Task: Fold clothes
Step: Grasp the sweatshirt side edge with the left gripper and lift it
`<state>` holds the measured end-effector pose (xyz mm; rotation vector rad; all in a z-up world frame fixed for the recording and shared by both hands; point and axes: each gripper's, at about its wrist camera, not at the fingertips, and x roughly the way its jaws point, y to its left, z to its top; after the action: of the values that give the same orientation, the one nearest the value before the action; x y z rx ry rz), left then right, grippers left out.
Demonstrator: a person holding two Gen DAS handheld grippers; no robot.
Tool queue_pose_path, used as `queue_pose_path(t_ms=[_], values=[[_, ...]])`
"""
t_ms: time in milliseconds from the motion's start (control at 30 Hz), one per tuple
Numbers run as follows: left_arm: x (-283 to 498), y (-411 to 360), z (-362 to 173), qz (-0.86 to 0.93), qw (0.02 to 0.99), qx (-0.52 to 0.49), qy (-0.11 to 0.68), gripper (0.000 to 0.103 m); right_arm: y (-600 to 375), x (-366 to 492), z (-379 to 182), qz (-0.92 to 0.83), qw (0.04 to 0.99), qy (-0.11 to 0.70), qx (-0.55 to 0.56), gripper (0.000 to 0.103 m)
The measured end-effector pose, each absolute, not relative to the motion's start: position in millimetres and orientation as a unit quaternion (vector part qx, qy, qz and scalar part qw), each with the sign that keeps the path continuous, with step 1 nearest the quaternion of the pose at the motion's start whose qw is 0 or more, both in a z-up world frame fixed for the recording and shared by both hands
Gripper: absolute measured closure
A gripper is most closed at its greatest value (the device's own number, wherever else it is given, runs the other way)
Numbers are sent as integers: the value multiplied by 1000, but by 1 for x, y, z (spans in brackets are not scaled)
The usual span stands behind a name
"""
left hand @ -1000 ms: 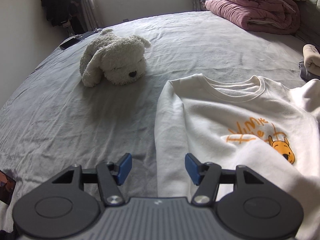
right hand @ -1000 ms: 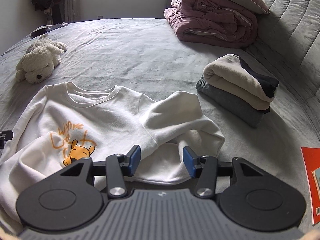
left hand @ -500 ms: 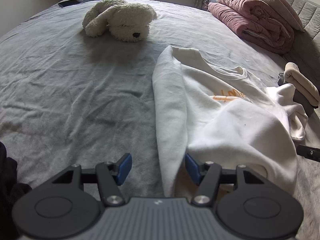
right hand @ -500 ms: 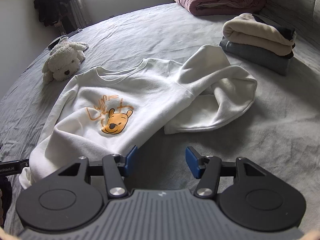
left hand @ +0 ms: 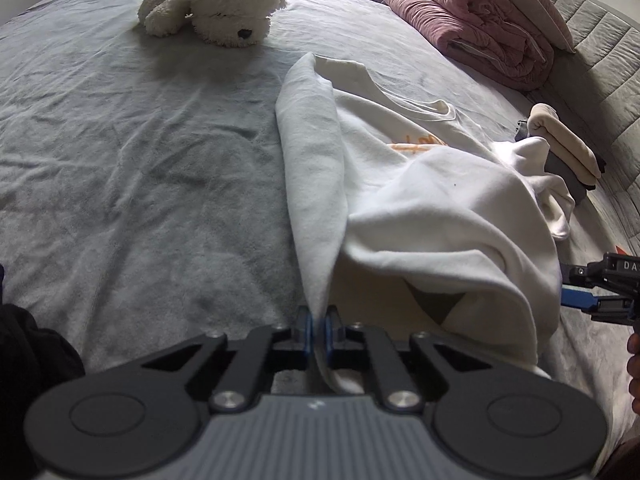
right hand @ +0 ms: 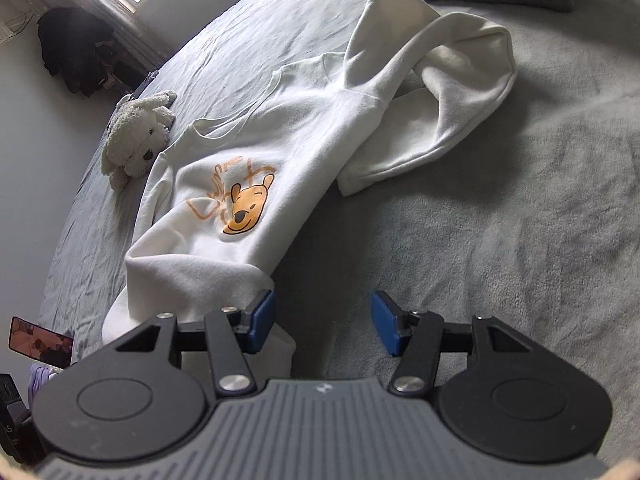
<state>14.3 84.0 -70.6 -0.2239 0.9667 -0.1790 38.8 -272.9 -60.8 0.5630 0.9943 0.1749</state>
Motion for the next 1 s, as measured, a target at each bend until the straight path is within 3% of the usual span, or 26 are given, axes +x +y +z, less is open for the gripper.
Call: queue_pose_path(t_ms=[500, 1000], values=[[45, 134, -12, 87, 937, -3, 338, 99, -278, 40, -54, 82, 832, 464, 293, 46], [98, 182, -11, 210, 929, -43, 303, 99, -277, 58, -53, 80, 830, 450, 320, 46]])
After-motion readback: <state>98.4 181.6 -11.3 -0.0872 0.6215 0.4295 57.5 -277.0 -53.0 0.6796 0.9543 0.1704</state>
